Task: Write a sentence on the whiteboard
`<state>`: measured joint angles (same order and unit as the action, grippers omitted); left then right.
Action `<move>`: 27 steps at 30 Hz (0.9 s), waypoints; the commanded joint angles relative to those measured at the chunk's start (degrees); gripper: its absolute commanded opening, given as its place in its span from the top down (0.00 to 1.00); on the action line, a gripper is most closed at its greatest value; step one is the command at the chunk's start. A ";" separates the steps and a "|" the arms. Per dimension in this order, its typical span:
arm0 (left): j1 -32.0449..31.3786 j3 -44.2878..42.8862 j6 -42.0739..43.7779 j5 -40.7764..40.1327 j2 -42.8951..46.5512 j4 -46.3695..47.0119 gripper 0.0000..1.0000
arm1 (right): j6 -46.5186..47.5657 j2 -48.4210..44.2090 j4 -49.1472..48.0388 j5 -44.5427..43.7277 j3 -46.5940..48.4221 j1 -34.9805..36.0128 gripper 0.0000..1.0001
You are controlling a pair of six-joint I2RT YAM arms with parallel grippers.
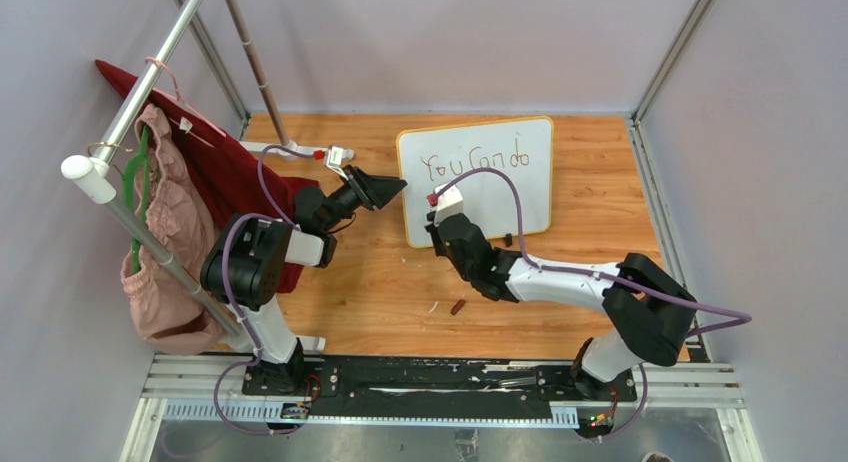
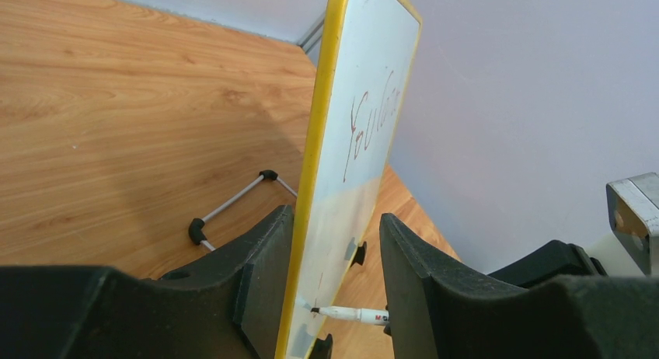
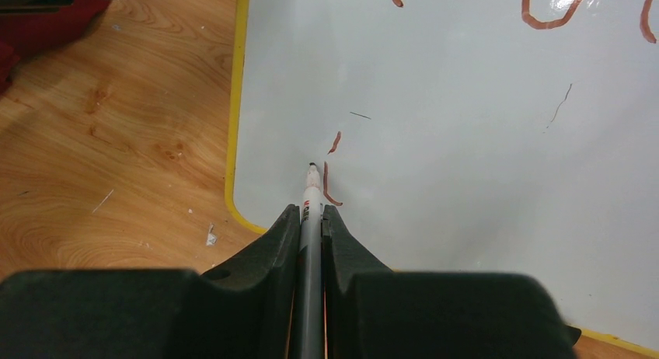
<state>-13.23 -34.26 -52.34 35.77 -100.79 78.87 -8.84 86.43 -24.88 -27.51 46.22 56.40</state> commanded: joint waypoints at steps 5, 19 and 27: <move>0.14 1.03 -1.72 0.71 -1.43 0.49 0.50 | -1.96 0.43 -1.00 -1.73 -0.03 -2.40 1.00; 0.14 0.95 -1.63 0.70 -1.46 0.41 0.50 | -2.17 -2.61 0.68 -2.53 -2.33 -4.26 1.00; 0.14 0.95 -1.63 0.71 -1.48 0.37 0.50 | -0.98 -7.64 -2.44 1.40 -5.25 -4.28 1.00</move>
<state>-13.23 -34.26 -52.34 35.55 -100.79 78.85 -10.66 82.61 -24.88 -26.98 43.07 53.08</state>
